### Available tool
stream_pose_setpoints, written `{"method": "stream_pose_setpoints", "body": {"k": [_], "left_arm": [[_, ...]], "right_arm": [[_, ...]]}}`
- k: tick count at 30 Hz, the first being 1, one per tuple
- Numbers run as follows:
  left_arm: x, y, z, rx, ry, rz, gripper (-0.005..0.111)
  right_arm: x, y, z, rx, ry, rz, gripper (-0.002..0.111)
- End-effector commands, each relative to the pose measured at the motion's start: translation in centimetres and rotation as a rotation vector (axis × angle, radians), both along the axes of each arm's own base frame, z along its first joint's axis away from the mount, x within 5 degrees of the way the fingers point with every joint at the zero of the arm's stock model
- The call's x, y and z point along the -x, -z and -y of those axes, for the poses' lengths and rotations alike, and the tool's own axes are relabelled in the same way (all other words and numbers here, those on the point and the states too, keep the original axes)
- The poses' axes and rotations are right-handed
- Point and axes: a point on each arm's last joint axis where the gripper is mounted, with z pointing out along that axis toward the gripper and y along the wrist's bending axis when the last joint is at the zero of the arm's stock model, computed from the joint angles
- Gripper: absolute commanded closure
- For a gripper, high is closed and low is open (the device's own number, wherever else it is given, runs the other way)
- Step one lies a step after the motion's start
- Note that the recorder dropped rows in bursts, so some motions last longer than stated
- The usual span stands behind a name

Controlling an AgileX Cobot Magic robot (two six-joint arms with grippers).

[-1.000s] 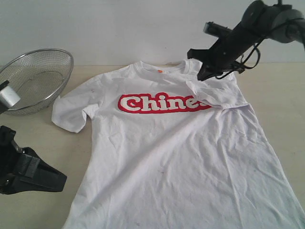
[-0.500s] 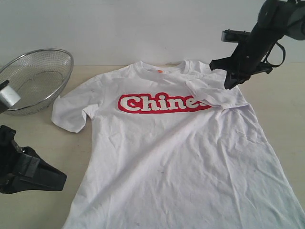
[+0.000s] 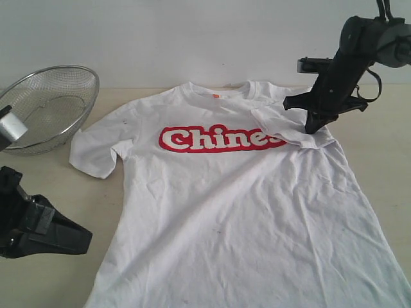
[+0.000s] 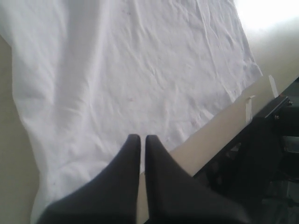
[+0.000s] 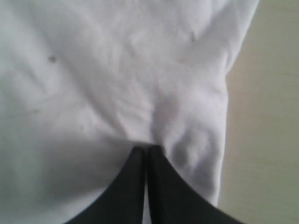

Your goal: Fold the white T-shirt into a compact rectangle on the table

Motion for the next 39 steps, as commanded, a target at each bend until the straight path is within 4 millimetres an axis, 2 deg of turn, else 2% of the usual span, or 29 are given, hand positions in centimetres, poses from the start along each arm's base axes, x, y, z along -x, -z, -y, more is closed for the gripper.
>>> {"method": "stream_pose_setpoints", "body": {"k": [1, 15, 23, 26, 29, 33, 36, 39], "left_arm": [[-0.1, -0.1, 0.1, 0.010, -0.004, 0.004, 0.102], [-0.2, -0.2, 0.2, 0.026, -0.013, 0.001, 0.102], [-0.2, -0.2, 0.1, 0.024, -0.015, 0.004, 0.102], [-0.5, -0.1, 0.0, 0.008, -0.036, 0.030, 0.102], [-1.0, 0.0, -0.4, -0.030, -0.074, 0.083, 0.102], [-2.1, 0.3, -0.7, -0.062, -0.154, 0.121, 0.102], [-3.4, 1.5, -1.1, -0.102, -0.217, 0.121, 0.102], [-5.2, 3.3, -1.4, -0.136, -0.326, 0.096, 0.102]], "right_arm": [[0.4, 1.8, 2.0, 0.047, 0.014, -0.057, 0.108], [1.0, 1.9, 6.4, 0.074, 0.085, -0.064, 0.108], [1.0, 1.9, 7.0, 0.094, 0.063, -0.048, 0.108], [0.8, 1.6, 6.2, 0.002, 0.078, -0.025, 0.108], [0.5, -0.1, 5.5, -0.067, 0.062, 0.036, 0.108], [0.4, -4.0, 5.1, -0.096, 0.051, 0.133, 0.108], [0.7, -7.2, 4.5, -0.117, 0.014, 0.199, 0.108], [1.0, -9.3, 2.9, -0.123, -0.038, 0.227, 0.108]]}}
